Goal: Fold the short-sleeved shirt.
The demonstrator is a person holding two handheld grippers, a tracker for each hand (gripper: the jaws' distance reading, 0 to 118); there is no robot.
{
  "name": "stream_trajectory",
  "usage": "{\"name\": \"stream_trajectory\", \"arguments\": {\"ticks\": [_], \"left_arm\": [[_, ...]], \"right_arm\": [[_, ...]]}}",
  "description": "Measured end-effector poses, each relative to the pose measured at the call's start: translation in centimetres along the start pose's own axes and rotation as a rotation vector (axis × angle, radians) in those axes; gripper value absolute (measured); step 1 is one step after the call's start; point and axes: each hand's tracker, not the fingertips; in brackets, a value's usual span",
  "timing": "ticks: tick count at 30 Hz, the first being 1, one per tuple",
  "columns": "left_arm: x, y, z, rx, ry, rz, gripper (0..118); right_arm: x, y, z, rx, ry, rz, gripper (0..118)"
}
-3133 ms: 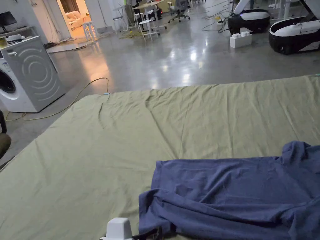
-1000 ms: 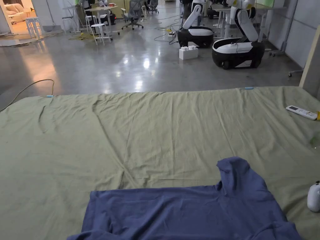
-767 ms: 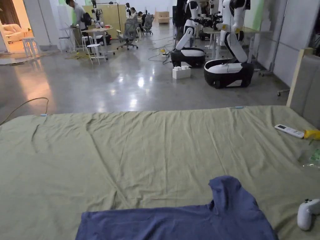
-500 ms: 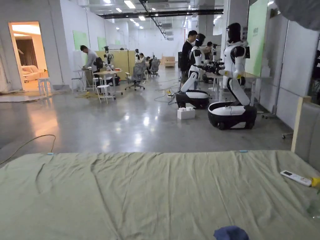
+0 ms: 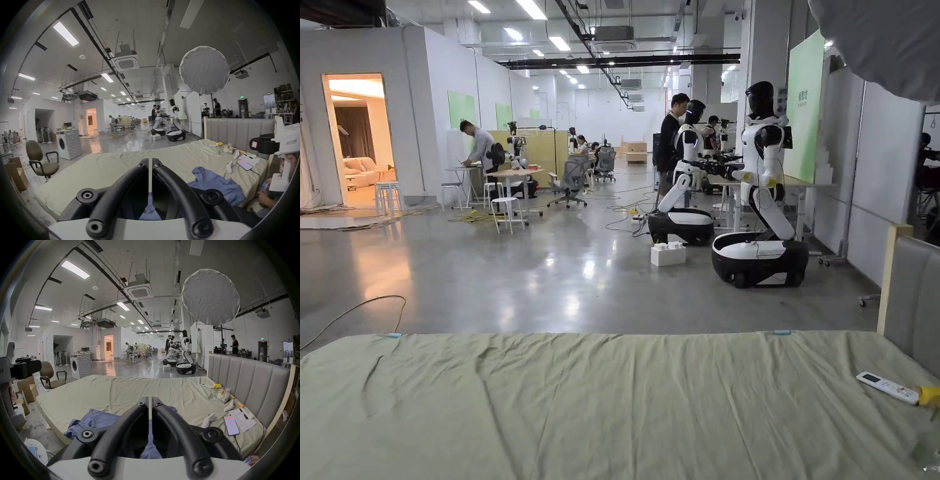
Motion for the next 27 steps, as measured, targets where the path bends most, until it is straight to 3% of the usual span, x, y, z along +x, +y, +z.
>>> {"name": "stream_trajectory", "arguments": {"ticks": [2,3,5,7,12,15,18,25,26,27], "left_arm": [[0.1,-0.1,-0.1,-0.019,-0.029,0.026,3],[-0.1,-0.1,-0.1,-0.017,-0.012,0.026,3],[0.1,0.0,-0.1,-0.025,-0.006,0.017,3],[-0.4,-0.3,-0.2,-0.030,0.004,0.029,3],[-1.0,-1.1,-1.1,-0.063,-0.004,0.104,3],[-1.5,-2.2,-2.7,-0.135,0.009,0.061,3],[-2.9,-4.2,-6.5,-0.262,-0.017,0.085,3],[-7.9,-10.6,-18.9,-0.447,-0.050,0.266,4],[-8.7,-11.7,-21.1,-0.479,-0.058,0.294,8],[-9.3,-12.9,-23.3,-0.504,-0.047,0.304,21]], "right_arm": [[-0.2,-1.0,-0.4,-0.109,0.023,-0.074,1],[-0.3,-0.6,-0.2,-0.006,0.008,0.003,1],[-0.1,-0.9,-0.6,-0.108,0.037,-0.086,1],[-0.1,-0.7,-0.7,-0.045,0.032,-0.030,1],[0.0,-1.4,-1.7,-0.087,0.026,-0.065,1],[0.1,-2.1,-2.3,-0.103,0.041,-0.084,1],[0.4,-3.5,-3.3,-0.181,0.058,-0.150,1],[1.5,-6.7,-4.9,-0.312,0.025,-0.173,1],[1.7,-7.1,-5.1,-0.330,0.016,-0.176,1],[2.0,-7.7,-5.3,-0.355,0.009,-0.183,1]]}}
